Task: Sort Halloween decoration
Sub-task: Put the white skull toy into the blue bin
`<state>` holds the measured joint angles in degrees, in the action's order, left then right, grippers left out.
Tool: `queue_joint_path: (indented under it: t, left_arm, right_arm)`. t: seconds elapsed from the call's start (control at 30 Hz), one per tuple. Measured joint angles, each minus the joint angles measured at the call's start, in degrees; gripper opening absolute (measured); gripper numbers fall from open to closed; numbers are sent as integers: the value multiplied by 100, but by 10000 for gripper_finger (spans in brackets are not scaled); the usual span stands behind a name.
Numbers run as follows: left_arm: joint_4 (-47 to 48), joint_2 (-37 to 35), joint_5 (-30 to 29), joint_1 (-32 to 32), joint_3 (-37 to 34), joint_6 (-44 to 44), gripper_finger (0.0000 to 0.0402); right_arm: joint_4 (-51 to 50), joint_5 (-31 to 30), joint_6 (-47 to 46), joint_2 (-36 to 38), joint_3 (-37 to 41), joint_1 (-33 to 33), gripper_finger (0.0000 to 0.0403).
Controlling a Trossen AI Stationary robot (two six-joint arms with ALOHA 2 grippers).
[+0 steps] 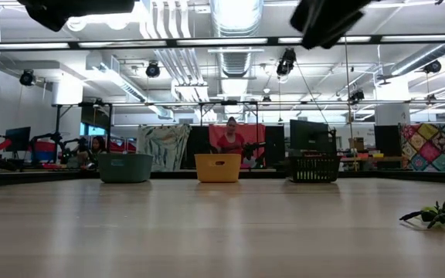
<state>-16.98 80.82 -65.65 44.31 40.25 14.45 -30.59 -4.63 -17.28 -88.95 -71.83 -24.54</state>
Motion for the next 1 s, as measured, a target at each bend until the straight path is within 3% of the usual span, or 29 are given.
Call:
queue_joint_path:
  t: [0.3, 0.73, 0.9, 1.0]
  left_arm:
    - [-451, 0, 814, -63, 0, 14, 39]
    - [-814, 81, 858, -92, 0, -49, 39]
    - [-1699, 602, 2125, -323, 91, -777, 39]
    - [-2096, 1058, 2353, -477, 337, -1253, 39]
  right_arm:
    - [333, -1268, -875, -76, 352, -1284, 91]
    - [1168, -2973, -2622, -74, 1141, -2602, 91]
    - [1208, -3192, -3467, -72, 1451, -2762, 91]
    - [1167, -3206, -4121, -72, 1571, -2756, 91]
